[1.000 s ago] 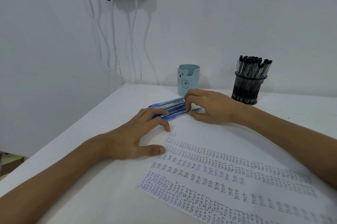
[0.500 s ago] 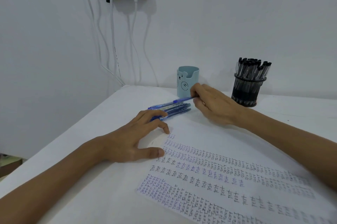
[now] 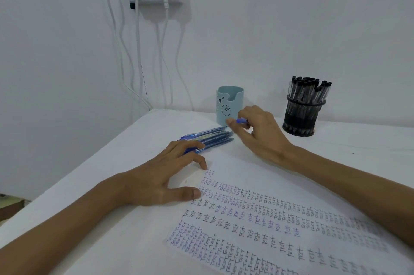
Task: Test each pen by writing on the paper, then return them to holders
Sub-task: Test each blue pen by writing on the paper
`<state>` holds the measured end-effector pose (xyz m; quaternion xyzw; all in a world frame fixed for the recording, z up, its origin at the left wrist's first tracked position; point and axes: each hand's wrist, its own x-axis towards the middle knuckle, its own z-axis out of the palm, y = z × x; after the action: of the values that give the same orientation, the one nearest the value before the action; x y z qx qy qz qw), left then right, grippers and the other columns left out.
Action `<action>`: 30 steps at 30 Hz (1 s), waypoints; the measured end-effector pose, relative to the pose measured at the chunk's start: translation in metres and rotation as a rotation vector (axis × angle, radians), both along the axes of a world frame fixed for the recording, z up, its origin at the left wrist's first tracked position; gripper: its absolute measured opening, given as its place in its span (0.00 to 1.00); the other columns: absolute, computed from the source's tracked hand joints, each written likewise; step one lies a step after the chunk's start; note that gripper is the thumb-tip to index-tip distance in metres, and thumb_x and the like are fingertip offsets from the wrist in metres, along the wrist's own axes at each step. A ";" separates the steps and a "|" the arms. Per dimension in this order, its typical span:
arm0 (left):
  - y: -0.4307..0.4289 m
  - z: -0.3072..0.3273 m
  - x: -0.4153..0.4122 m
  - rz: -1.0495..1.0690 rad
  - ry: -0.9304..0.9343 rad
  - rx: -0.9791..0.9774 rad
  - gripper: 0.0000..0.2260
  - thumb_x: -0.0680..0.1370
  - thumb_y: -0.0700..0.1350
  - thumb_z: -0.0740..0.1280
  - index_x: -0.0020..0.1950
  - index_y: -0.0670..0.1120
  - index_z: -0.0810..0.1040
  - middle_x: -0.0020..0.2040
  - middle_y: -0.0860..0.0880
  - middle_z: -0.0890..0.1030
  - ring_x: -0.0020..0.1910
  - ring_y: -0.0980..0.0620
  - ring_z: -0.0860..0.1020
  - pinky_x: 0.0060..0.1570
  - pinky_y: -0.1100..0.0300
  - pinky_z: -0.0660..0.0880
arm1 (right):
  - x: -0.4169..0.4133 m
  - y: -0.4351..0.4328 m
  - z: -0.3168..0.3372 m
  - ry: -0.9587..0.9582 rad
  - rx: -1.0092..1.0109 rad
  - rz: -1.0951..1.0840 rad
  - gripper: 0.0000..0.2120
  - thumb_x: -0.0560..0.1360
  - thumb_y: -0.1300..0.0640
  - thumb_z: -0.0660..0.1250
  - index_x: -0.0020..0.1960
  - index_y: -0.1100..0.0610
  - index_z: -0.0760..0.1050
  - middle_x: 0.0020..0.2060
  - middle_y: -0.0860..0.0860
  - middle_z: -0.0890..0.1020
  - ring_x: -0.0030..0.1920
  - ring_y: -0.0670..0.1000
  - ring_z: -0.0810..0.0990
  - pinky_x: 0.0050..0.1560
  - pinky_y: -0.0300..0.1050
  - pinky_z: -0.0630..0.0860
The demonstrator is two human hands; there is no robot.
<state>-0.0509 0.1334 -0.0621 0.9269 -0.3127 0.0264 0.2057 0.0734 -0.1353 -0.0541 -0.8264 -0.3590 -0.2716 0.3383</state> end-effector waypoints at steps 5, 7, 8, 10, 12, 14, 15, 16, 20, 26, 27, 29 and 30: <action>-0.001 0.002 -0.001 -0.002 -0.007 0.002 0.21 0.80 0.61 0.70 0.70 0.60 0.71 0.79 0.63 0.57 0.81 0.57 0.53 0.78 0.59 0.58 | -0.014 0.009 0.013 0.293 0.309 -0.020 0.26 0.85 0.40 0.52 0.47 0.55 0.82 0.36 0.45 0.79 0.36 0.48 0.79 0.37 0.38 0.75; -0.002 0.002 -0.002 0.001 -0.003 0.005 0.21 0.80 0.61 0.70 0.70 0.60 0.71 0.79 0.62 0.58 0.81 0.57 0.53 0.78 0.57 0.58 | -0.020 0.011 0.019 0.598 0.450 0.073 0.27 0.84 0.40 0.56 0.50 0.60 0.83 0.32 0.52 0.82 0.31 0.51 0.79 0.34 0.44 0.80; -0.002 0.002 -0.001 0.003 -0.001 0.007 0.21 0.80 0.61 0.70 0.70 0.60 0.71 0.79 0.62 0.58 0.81 0.56 0.53 0.78 0.57 0.58 | -0.023 0.012 0.019 0.725 0.489 0.119 0.25 0.83 0.42 0.59 0.50 0.63 0.83 0.34 0.56 0.83 0.31 0.52 0.79 0.35 0.47 0.81; -0.001 0.002 -0.001 0.008 0.002 0.012 0.21 0.80 0.61 0.70 0.71 0.60 0.71 0.78 0.62 0.58 0.81 0.56 0.53 0.78 0.56 0.59 | -0.028 0.016 0.014 0.834 0.439 0.123 0.16 0.82 0.51 0.66 0.49 0.64 0.81 0.35 0.57 0.83 0.31 0.52 0.77 0.33 0.47 0.79; -0.001 0.002 -0.001 0.009 0.000 0.013 0.21 0.80 0.61 0.70 0.71 0.60 0.71 0.78 0.63 0.58 0.81 0.56 0.53 0.78 0.57 0.59 | -0.034 0.020 0.007 0.872 0.399 0.115 0.10 0.82 0.56 0.67 0.45 0.62 0.79 0.34 0.56 0.83 0.31 0.51 0.76 0.26 0.43 0.72; -0.001 0.002 -0.001 0.010 0.001 0.016 0.21 0.80 0.61 0.70 0.71 0.60 0.71 0.78 0.62 0.58 0.81 0.56 0.53 0.78 0.57 0.59 | -0.042 0.022 0.005 0.913 0.362 0.124 0.10 0.83 0.55 0.64 0.46 0.60 0.77 0.34 0.56 0.84 0.30 0.51 0.76 0.24 0.40 0.67; -0.001 0.002 -0.001 0.009 0.003 0.016 0.21 0.80 0.61 0.70 0.70 0.60 0.71 0.78 0.62 0.58 0.81 0.56 0.53 0.78 0.56 0.59 | -0.046 0.022 0.006 0.929 0.325 0.139 0.11 0.83 0.55 0.64 0.47 0.60 0.78 0.35 0.56 0.84 0.30 0.51 0.75 0.24 0.39 0.67; -0.001 0.002 -0.001 0.008 0.006 0.015 0.21 0.80 0.61 0.70 0.70 0.60 0.71 0.78 0.62 0.58 0.81 0.56 0.53 0.78 0.55 0.59 | -0.051 0.023 0.005 0.942 0.285 0.156 0.11 0.83 0.54 0.63 0.47 0.61 0.78 0.35 0.56 0.84 0.30 0.50 0.75 0.24 0.39 0.66; -0.002 0.003 0.000 0.009 0.020 0.017 0.21 0.80 0.61 0.70 0.70 0.60 0.71 0.78 0.62 0.58 0.81 0.55 0.52 0.79 0.52 0.59 | -0.061 0.026 0.003 0.896 0.188 0.170 0.10 0.80 0.56 0.67 0.49 0.63 0.79 0.34 0.55 0.84 0.30 0.49 0.76 0.28 0.39 0.71; -0.001 0.002 0.001 0.006 0.034 0.017 0.21 0.80 0.61 0.70 0.70 0.62 0.70 0.78 0.62 0.58 0.82 0.55 0.51 0.79 0.51 0.59 | -0.069 0.022 0.002 0.793 0.126 0.224 0.05 0.77 0.62 0.69 0.43 0.62 0.77 0.32 0.55 0.84 0.28 0.49 0.77 0.32 0.41 0.75; -0.001 0.002 0.001 0.004 0.034 0.014 0.21 0.79 0.61 0.70 0.70 0.62 0.70 0.78 0.62 0.58 0.82 0.55 0.51 0.79 0.50 0.59 | -0.069 0.022 0.003 0.799 0.114 0.228 0.05 0.76 0.62 0.69 0.42 0.62 0.77 0.31 0.55 0.84 0.27 0.49 0.76 0.32 0.41 0.74; -0.001 0.002 0.001 0.006 0.039 0.010 0.21 0.79 0.61 0.70 0.70 0.62 0.70 0.78 0.62 0.58 0.82 0.56 0.51 0.79 0.51 0.59 | -0.066 0.022 0.006 0.817 0.043 0.232 0.05 0.75 0.62 0.69 0.41 0.61 0.76 0.31 0.56 0.84 0.26 0.49 0.74 0.30 0.41 0.72; -0.001 0.002 0.000 0.009 0.042 0.009 0.21 0.79 0.61 0.70 0.70 0.61 0.70 0.78 0.62 0.58 0.81 0.57 0.51 0.79 0.52 0.58 | -0.063 0.022 0.008 0.828 0.008 0.235 0.06 0.75 0.62 0.69 0.40 0.61 0.77 0.30 0.56 0.83 0.25 0.49 0.72 0.30 0.41 0.71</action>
<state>-0.0505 0.1328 -0.0600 0.9296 -0.3044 0.0061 0.2078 0.0100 -0.1129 -0.0463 -0.8179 -0.2834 0.1221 0.4856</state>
